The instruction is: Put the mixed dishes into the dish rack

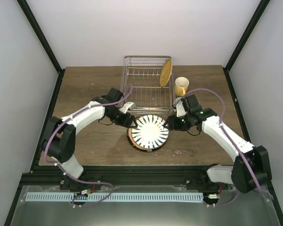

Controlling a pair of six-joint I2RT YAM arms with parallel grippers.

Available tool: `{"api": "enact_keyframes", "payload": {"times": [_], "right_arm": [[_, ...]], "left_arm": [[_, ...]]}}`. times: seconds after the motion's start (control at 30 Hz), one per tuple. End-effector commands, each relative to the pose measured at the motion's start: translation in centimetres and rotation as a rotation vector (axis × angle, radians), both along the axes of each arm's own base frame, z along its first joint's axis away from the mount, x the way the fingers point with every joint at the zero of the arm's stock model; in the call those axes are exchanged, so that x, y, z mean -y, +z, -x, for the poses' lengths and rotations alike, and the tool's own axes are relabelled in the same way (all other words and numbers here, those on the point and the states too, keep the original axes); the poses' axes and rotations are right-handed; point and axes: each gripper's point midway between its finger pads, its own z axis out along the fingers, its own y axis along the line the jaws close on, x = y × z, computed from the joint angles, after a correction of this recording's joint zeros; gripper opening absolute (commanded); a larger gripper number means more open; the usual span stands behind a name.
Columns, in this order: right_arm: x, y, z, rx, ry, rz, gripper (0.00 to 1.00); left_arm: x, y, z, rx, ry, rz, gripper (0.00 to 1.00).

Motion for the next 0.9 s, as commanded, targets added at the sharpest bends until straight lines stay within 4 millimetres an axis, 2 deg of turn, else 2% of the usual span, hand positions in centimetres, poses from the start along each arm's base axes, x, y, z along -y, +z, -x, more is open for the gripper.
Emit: {"api": "enact_keyframes", "payload": {"times": [0.0, 0.17, 0.37, 0.6, 0.87], "right_arm": [[-0.5, -0.5, -0.5, -0.006, 0.010, -0.022, 0.47], [-0.3, -2.1, -0.4, -0.024, 0.014, 0.001, 0.47], [0.2, -3.6, -0.1, -0.039, 0.019, 0.036, 0.47], [0.3, -4.4, -0.2, -0.043, 0.008, 0.041, 0.47], [0.3, -5.1, -0.6, -0.045, -0.003, 0.045, 0.38]], "left_arm": [[0.6, -0.8, 0.5, -0.033, -0.040, -0.018, 0.66], [-0.4, -2.2, 0.4, -0.015, -0.032, -0.082, 0.65], [-0.4, -3.2, 0.3, -0.027, -0.030, -0.092, 0.65], [0.6, -3.7, 0.2, -0.050, -0.051, -0.049, 0.63], [1.6, -4.3, 0.5, -0.080, -0.075, -0.021, 0.62]]}}
